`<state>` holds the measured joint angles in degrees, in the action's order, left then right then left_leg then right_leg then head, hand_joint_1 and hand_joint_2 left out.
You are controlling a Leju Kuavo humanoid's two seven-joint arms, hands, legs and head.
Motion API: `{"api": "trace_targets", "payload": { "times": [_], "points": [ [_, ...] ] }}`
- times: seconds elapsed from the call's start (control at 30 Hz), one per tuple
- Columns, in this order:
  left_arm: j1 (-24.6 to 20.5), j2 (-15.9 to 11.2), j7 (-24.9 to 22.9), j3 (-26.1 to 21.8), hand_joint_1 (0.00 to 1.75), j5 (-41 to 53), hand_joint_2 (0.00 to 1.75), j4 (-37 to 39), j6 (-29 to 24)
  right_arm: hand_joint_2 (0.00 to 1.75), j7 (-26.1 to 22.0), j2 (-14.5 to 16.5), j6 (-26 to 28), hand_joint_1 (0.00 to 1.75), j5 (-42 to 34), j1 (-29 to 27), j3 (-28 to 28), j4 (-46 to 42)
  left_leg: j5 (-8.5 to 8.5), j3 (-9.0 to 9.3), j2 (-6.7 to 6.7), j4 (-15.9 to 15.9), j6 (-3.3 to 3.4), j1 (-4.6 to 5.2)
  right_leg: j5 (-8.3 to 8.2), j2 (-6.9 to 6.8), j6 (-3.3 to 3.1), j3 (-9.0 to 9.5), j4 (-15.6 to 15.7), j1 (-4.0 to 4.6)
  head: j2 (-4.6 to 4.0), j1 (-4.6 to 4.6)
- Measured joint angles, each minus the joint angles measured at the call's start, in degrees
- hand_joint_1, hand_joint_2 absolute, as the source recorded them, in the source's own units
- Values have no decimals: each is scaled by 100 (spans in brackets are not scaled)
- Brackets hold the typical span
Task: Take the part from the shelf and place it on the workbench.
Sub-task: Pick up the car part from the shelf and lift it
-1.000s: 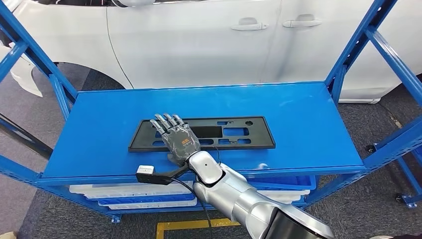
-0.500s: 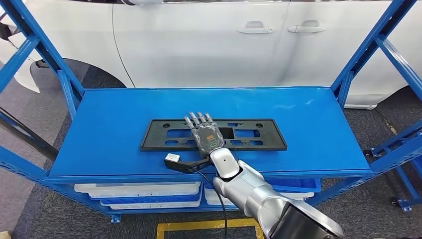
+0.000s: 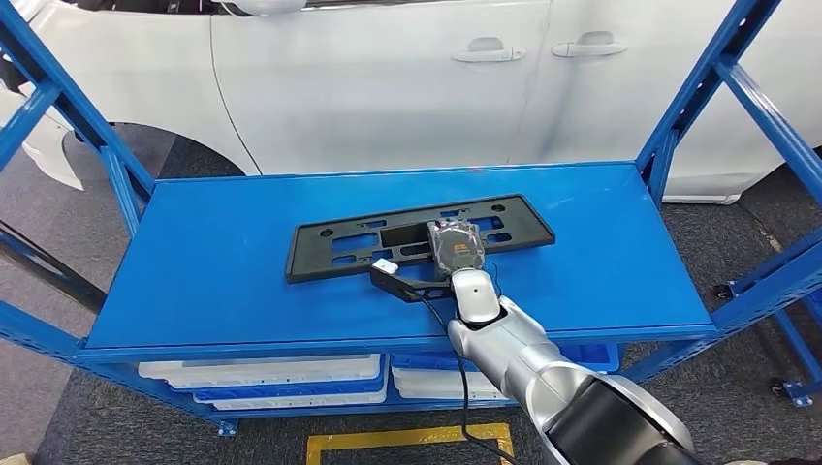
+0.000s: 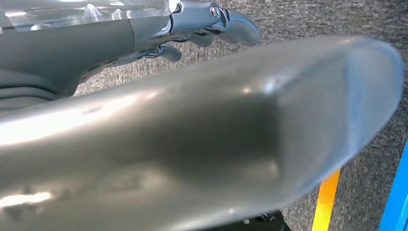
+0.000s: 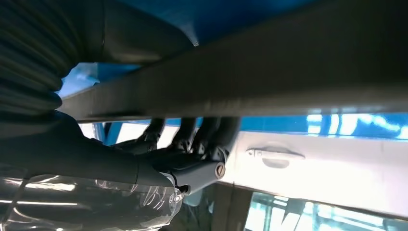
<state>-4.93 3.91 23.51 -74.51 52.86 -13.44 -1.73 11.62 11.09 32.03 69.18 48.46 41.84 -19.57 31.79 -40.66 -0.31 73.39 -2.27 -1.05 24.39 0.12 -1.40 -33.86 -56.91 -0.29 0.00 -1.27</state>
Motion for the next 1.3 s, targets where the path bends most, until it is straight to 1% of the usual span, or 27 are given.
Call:
{"api": "trace_targets", "payload": {
  "times": [0.03, 0.07, 0.1, 0.13, 0.17, 0.23, 0.3, 0.37, 0.43, 0.47, 0.5, 0.53, 0.57, 0.63, 0.7, 0.77, 0.83, 0.87, 0.93, 0.97, 1.0, 1.03, 1.1, 1.13, 1.17, 1.2, 1.3],
  "points": [
    [-6, -8, 2, 0, 0, 1, 0, 0, 8, 175, -6, -11, -17, 175, 0, 1, -41, 5, -190, 128, 2, -277, -6, -12, 9, 2, 11, 3, -12, -4, 0, 0],
    [-14, -16, 11, 0, 0, 1, 0, 0, 20, 175, -11, -20, -31, 175, 2, 2, -79, 8, -407, 324, 6, -692, -7, -24, 23, 5, 29, 6, -29, -7, 0, 0],
    [-25, -22, 28, 0, 0, 2, 0, 0, 36, 175, -19, -28, -38, 175, 7, 7, -119, 9, -553, 516, 8, -1086, 2, -22, 38, 7, 54, 0, -52, 1, 0, 0],
    [-35, -26, 57, 0, 0, 0, 0, 0, 54, 175, -31, -36, -45, 175, 14, 11, -159, 9, -639, 648, 7, -1369, 29, -18, 46, 10, 82, -13, -70, 11, 1, 3],
    [-41, -26, 95, 0, 0, -3, 0, 0, 70, 175, -49, -41, -48, 175, 24, 13, -198, 9, -655, 708, 4, -1509, 61, -8, 48, 12, 110, -28, -83, 20, 1, 9],
    [-42, -27, 176, 0, 0, -14, 0, 0, 91, 175, -97, -49, -48, 175, 40, 13, -272, 9, -644, 707, -4, -1539, 143, 5, 39, 16, 170, -44, -83, 24, 1, 22],
    [-43, -26, 262, 0, 0, -23, 0, 0, 101, 175, -155, -56, -40, 175, 51, 5, -335, 9, -670, 718, 4, -1575, 217, -8, 119, 15, 231, -80, -178, 8, 1, 32],
    [-51, -26, 379, 0, 0, -33, 0, 0, 97, 175, -231, -63, -27, 175, 69, -12, -402, 9, -690, 724, 15, -1603, 281, -18, 406, 12, 281, -308, -673, -9, 1, 45],
    [-51, -26, 505, 0, 0, -45, 0, 0, 87, 175, -317, -70, 2, 175, 102, -55, -484, 8, -687, 719, 17, -1601, 311, -11, 727, 9, 314, -677, -1435, -19, 1, 54],
    [-49, -26, 563, 0, 0, -51, 0, 0, 90, 175, -364, -74, 27, 175, 115, -76, -526, 7, -684, 721, 15, -1597, 313, -9, 777, 9, 323, -798, -1671, -25, 1, 53],
    [-48, -26, 611, 0, 0, -58, 0, 0, 98, 175, -414, -75, 58, 175, 126, -92, -567, 0, -680, 725, 11, -1592, 311, -8, 722, 9, 324, -823, -1703, -33, 0, 54],
    [-47, -26, 655, 0, 0, -64, 0, 0, 108, 175, -464, -75, 87, 175, 130, -100, -610, -12, -672, 732, 6, -1585, 304, -8, 563, 8, 317, -731, -1492, -40, 0, 54],
    [-47, -24, 687, 0, 0, -68, 0, 0, 119, 175, -509, -75, 106, 175, 129, -105, -648, -29, -662, 740, 0, -1577, 292, -8, 354, 6, 300, -553, -1113, -45, 0, 54],
    [-49, -16, 736, 0, 0, -79, 87, 0, 141, 175, -575, -72, 140, 175, 126, -105, -707, -75, -636, 740, -6, -1554, 246, 10, 75, 3, 250, -211, -380, -31, 1, 51],
    [-51, -9, 786, -1, 0, -114, 175, 0, 176, 175, -703, -67, 214, 175, 91, -108, -766, -134, -623, 733, -6, -1550, 182, 25, 40, 5, 198, -109, -141, -1, 1, 49],
    [-48, -9, 819, -4, 0, -162, 175, 0, 196, 175, -973, -52, 330, 175, -35, -122, -877, -246, -617, 741, -3, -1566, 111, 12, 20, 10, 133, -104, -113, -2, 1, 50],
    [-45, -7, 817, -11, 0, -199, 175, 0, 186, 175, -1402, -16, 401, 175, -350, -148, -1042, -494, -479, 680, 1, -1395, 51, -4, -7, 10, 60, -75, -56, -25, 1, 44],
    [-45, -5, 814, -18, 0, -221, 175, 0, 180, 175, -1695, 8, 361, 175, -641, -184, -1141, -706, -317, 565, 2, -1129, 29, -10, -16, 10, 31, -62, -35, -32, 1, 38],
    [-42, -2, 842, -53, 0, -294, 175, 0, 209, 175, -2440, 32, 2, 175, -1635, -343, -1359, -1401, 59, 207, 3, -343, -4, -14, -12, 11, 2, -56, -31, -17, 0, 32],
    [-37, -2, 885, -79, 0, -339, 175, 0, 247, 175, -2827, 29, -296, 175, -2303, -468, -1459, -1864, 160, 56, 4, -28, -14, -15, -7, 12, -4, -51, -33, -8, 0, 32],
    [-31, -2, 944, -106, 0, -390, 175, 0, 294, 175, -3178, 16, -638, 175, -3037, -614, -1546, -2374, 148, -6, 4, 88, -16, -15, -1, 12, -6, -44, -35, -1, 0, 33],
    [-27, -3, 995, -133, 0, -442, 175, 0, 339, 175, -3479, 1, -986, 175, -3796, -770, -1619, -2907, 21, 48, 5, -38, -11, -15, 8, 11, -1, -35, -39, 2, 0, 33],
    [-24, -5, 1051, -193, 0, -538, 175, 0, 402, 175, -3921, -36, -1587, 175, -5130, -1056, -1740, -3970, -381, 409, 6, -811, 20, -15, 34, 7, 26, -22, -57, 4, 0, 33],
    [-25, -6, 1050, -225, 0, -574, 175, 0, 416, 175, -4044, -59, -1786, 175, -5572, -1155, -1788, -4443, -522, 587, 5, -1191, 47, -4, 46, 5, 48, -28, -74, 13, 0, 33],
    [-23, -7, 1045, -251, 0, -594, 175, 0, 421, 175, -4100, -84, -1902, 175, -5811, -1224, -1827, -4835, -596, 702, 4, -1440, 77, 7, 51, 3, 72, -40, -86, 20, 0, 37],
    [-20, -7, 1039, -273, 0, -606, 175, 0, 422, 175, -4125, -110, -1962, 175, -5934, -1274, -1861, -5158, -601, 746, 1, -1544, 107, 22, 51, 3, 97, -51, -91, 26, 0, 36],
    [-18, -4, 990, -321, 0, -663, 175, 0, 415, 175, -4222, -179, -2259, 175, -6438, -1442, -1944, -5810, -620, 762, 3, -1581, 206, 18, 79, 5, 186, -64, -114, 24, 0, 40]
  ]
}}
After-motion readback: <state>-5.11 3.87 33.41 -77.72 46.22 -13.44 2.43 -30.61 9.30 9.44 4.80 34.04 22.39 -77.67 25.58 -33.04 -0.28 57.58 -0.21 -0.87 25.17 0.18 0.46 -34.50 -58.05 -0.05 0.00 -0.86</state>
